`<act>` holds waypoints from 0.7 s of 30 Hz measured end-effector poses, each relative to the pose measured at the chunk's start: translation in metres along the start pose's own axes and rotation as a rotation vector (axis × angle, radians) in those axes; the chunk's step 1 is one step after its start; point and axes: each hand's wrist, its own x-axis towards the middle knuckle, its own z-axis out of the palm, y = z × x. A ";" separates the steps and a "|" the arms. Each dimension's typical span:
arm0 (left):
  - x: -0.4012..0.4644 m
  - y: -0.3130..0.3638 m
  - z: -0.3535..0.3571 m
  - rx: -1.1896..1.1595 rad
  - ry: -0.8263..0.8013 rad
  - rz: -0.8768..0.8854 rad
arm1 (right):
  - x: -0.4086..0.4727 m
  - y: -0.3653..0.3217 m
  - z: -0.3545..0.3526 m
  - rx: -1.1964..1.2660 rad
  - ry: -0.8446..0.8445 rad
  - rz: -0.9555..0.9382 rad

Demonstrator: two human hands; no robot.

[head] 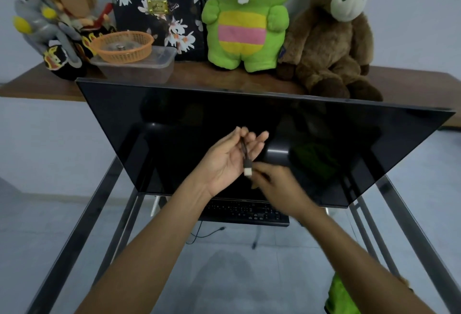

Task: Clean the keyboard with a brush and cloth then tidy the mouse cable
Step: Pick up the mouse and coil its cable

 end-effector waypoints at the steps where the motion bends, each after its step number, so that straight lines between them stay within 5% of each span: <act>1: 0.006 -0.001 0.003 0.060 0.001 0.044 | -0.001 -0.008 0.011 0.009 -0.056 -0.003; 4: 0.015 -0.001 0.003 0.523 0.014 0.205 | -0.004 -0.032 0.029 0.065 -0.193 0.018; 7: 0.012 0.006 -0.012 1.430 -0.002 0.403 | -0.001 -0.041 0.011 -0.094 -0.273 -0.029; 9: 0.006 0.010 -0.025 1.749 -0.049 0.327 | 0.003 -0.042 -0.016 -0.289 -0.281 -0.069; 14: -0.018 0.008 -0.039 1.555 -0.089 -0.067 | 0.015 -0.025 -0.080 -0.551 -0.229 -0.079; 21: -0.022 0.009 -0.020 0.544 -0.125 -0.300 | 0.021 0.001 -0.045 -0.268 0.024 -0.160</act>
